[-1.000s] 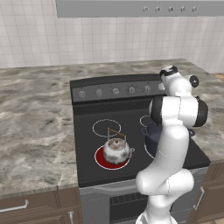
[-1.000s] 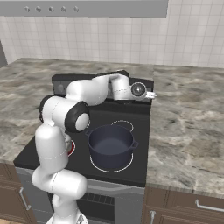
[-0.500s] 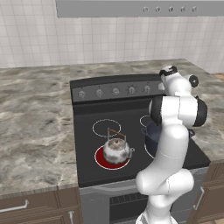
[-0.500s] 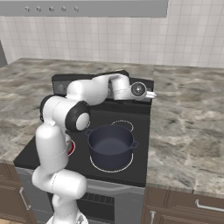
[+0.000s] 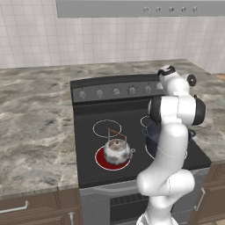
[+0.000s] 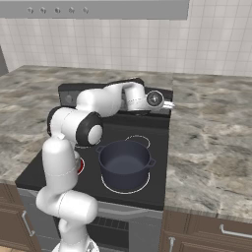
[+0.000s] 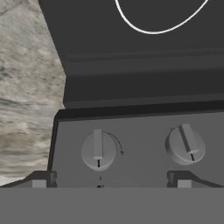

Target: Pick the kettle from the cabinet and place it on a stove burner. Then pick the pot from the counter and place it on another stove burner. Finally, turn both burners on.

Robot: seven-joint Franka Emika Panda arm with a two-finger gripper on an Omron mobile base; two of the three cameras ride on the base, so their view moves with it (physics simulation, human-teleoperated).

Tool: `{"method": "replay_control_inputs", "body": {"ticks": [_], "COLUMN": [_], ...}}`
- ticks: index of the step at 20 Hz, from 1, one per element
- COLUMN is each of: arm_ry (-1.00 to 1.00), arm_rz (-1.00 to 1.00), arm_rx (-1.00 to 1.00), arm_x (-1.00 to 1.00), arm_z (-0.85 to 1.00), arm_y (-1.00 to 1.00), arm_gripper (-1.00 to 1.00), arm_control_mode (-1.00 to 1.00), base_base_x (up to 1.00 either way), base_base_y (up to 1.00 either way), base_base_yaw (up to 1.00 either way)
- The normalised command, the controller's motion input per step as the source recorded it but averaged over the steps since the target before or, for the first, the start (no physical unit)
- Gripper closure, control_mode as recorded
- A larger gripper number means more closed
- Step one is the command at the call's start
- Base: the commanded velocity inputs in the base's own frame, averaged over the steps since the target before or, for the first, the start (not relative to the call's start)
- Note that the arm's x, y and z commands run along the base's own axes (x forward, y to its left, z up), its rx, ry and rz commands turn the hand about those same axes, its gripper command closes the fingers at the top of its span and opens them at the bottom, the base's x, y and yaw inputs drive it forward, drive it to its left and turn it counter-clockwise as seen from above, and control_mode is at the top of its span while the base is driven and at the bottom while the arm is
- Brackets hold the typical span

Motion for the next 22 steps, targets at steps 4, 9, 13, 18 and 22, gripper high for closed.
{"method": "replay_control_inputs", "body": {"ticks": [4, 9, 13, 18, 22], "arm_ry": [0.0, 0.0, 0.0, 0.0, 0.0], "arm_rz": [0.0, 0.0, 0.0, 0.0, 0.0], "arm_rx": [0.0, 0.0, 0.0, 0.0, 0.0], "arm_x": [0.15, 0.02, 0.0, 0.0, 0.0], "arm_z": [0.0, 0.0, 0.0, 0.0, 0.0], "arm_y": [0.1, 0.13, 0.1, 0.01, 0.0], "arm_gripper": [-1.0, -1.0, -1.0, -1.0, -1.0], "arm_control_mode": [-1.0, -1.0, -1.0, -1.0, -1.0], "base_base_x": [0.0, 0.0, 0.0, 0.0, 0.0], "base_base_y": [0.0, 0.0, 0.0, 0.0, 0.0], "base_base_yaw": [0.0, 0.0, 0.0, 0.0, 0.0]}}
